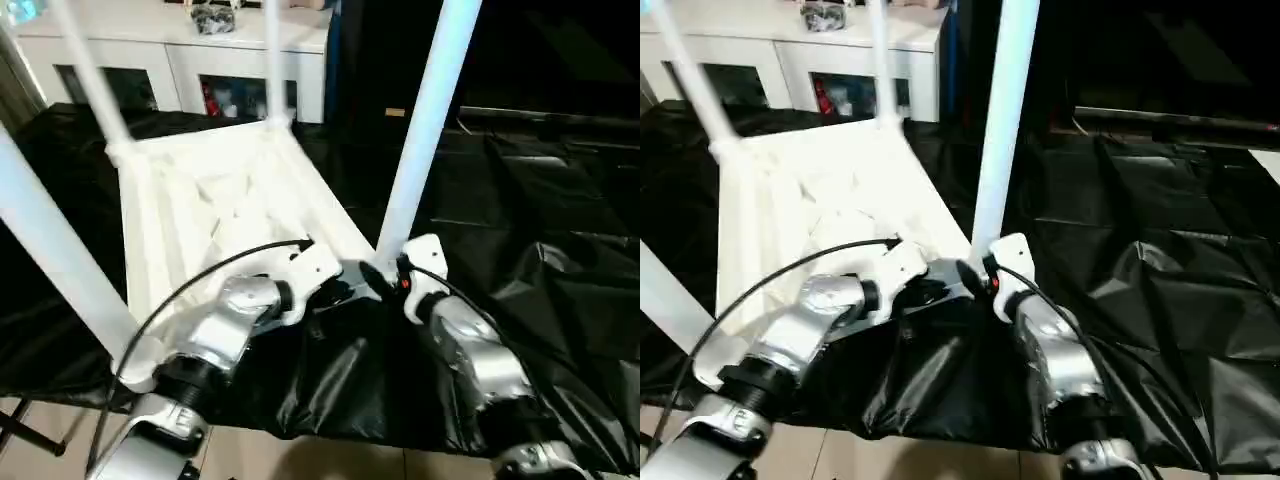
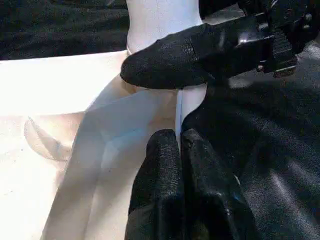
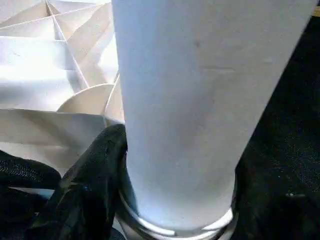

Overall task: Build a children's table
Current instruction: Rotate leg to tighten

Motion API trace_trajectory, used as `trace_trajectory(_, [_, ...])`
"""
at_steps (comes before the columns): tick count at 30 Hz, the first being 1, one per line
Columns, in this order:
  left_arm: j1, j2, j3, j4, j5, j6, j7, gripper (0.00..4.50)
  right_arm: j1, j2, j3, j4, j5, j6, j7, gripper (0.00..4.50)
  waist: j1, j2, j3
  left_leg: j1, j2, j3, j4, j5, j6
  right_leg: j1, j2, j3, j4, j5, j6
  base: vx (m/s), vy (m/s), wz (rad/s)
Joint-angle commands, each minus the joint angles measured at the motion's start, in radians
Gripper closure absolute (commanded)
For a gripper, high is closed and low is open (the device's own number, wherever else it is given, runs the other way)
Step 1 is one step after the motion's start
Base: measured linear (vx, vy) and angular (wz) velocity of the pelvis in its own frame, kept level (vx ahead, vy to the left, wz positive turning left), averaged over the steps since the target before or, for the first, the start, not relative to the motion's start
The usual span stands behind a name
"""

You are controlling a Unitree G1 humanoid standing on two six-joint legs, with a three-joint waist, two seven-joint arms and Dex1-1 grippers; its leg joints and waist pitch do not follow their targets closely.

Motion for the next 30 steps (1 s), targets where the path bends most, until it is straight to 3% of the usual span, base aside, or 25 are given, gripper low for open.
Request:
trace_trajectory(1, [-0.02, -0.05, -0.043, -0.004, -0.022, -0.031, -0.002, 4.5, -0.004, 0.067, 0.1, -0.002, 0.017, -0.018, 0.099, 1.45, 0.003, -0.006, -0.048, 0.012, 0.018, -0.021, -0.069, -0.376, 0.014, 0.026, -0.052, 0.025, -0.091, -0.468, -0.119, 0.0, 0.0, 0.0])
trace_trajectory(2, [-0.014, -0.038, -0.044, -0.014, -0.024, -0.033, -0.022, 4.5, 0.003, 0.05, 0.097, -0.017, 0.028, -0.015, 0.138, 1.1, 0.003, -0.006, -0.049, 0.011, 0.019, -0.021, -0.069, -0.373, 0.017, 0.027, -0.052, 0.025, -0.089, -0.451, -0.127, 0.0, 0.0, 0.0])
trace_trajectory(10, [0.005, 0.04, -0.041, -0.047, -0.061, -0.069, -0.17, 4.5, 0.03, -0.098, 0.106, -0.103, 0.055, 0.008, 0.329, 0.52, 0.011, -0.004, -0.054, 0.006, 0.023, -0.016, -0.066, -0.314, 0.043, 0.038, -0.051, 0.029, -0.074, -0.321, -0.175, 0.0, 0.0, 0.0])
trace_trajectory(14, [0.011, 0.105, -0.046, -0.048, -0.08, -0.134, -0.287, 4.5, 0.043, -0.21, 0.116, -0.149, 0.087, 0.015, 0.502, 0.52, 0.019, -0.005, -0.057, 0.006, 0.025, -0.012, -0.06, -0.267, 0.061, 0.043, -0.051, 0.03, -0.064, -0.243, -0.203, 0.0, 0.0, 0.0])
trace_trajectory(18, [0.019, 0.148, -0.048, -0.072, -0.116, -0.132, -0.391, 4.5, 0.052, -0.273, 0.131, -0.185, 0.103, 0.035, 0.624, 0.52, 0.03, -0.003, -0.06, 0.01, 0.03, -0.009, -0.058, -0.227, 0.073, 0.042, -0.05, 0.03, -0.052, -0.165, -0.234, 0.0, 0.0, 0.0])
trace_trajectory(19, [0.02, 0.169, -0.05, -0.084, -0.135, -0.116, -0.442, 4.5, 0.053, -0.3, 0.144, -0.199, 0.11, 0.037, 0.674, 0.52, 0.036, -0.006, -0.06, 0.009, 0.031, -0.007, -0.057, -0.219, 0.076, 0.044, -0.049, 0.029, -0.049, -0.15, -0.241, 0.0, 0.0, 0.0])
trace_trajectory(20, [0.02, 0.17, -0.05, -0.085, -0.135, -0.116, -0.443, 4.5, 0.053, -0.3, 0.144, -0.199, 0.11, 0.037, 0.675, 0.52, 0.041, -0.003, -0.059, 0.01, 0.032, -0.006, -0.057, -0.218, 0.077, 0.043, -0.05, 0.029, -0.047, -0.151, -0.244, 0.0, 0.0, 0.0])
trace_trajectory(22, [0.019, 0.195, -0.052, -0.09, -0.146, -0.117, -0.495, 4.5, 0.046, -0.323, 0.159, -0.202, 0.114, 0.046, 0.711, 0.52, 0.046, -0.007, -0.056, 0.012, 0.033, -0.005, -0.058, -0.23, 0.07, 0.041, -0.051, 0.029, -0.05, -0.183, -0.239, 0.0, 0.0, 0.0])
trace_trajectory(25, [0.018, 0.2, -0.054, -0.087, -0.147, -0.122, -0.502, 4.5, 0.044, -0.33, 0.164, -0.203, 0.114, 0.046, 0.72, 0.78, 0.055, -0.006, -0.053, 0.016, 0.033, -0.005, -0.061, -0.264, 0.046, 0.036, -0.053, 0.032, -0.056, -0.244, -0.224, 0.0, 0.0, 0.0])
trace_trajectory(26, [0.011, 0.21, -0.054, -0.077, -0.149, -0.13, -0.515, 4.5, 0.037, -0.343, 0.179, -0.198, 0.102, 0.043, 0.742, 0.9, 0.058, -0.01, -0.053, 0.019, 0.034, -0.005, -0.061, -0.276, 0.039, 0.034, -0.053, 0.032, -0.057, -0.265, -0.217, 0.0, 0.0, 0.0])
trace_trajectory(30, [0.003, 0.22, -0.047, -0.064, -0.159, -0.136, -0.529, 4.5, 0.026, -0.346, 0.183, -0.191, 0.093, 0.042, 0.751, 1.2, 0.056, -0.01, -0.053, 0.015, 0.032, -0.007, -0.063, -0.27, 0.028, 0.037, -0.053, 0.033, -0.057, -0.265, -0.205, 0.0, 0.0, 0.0])
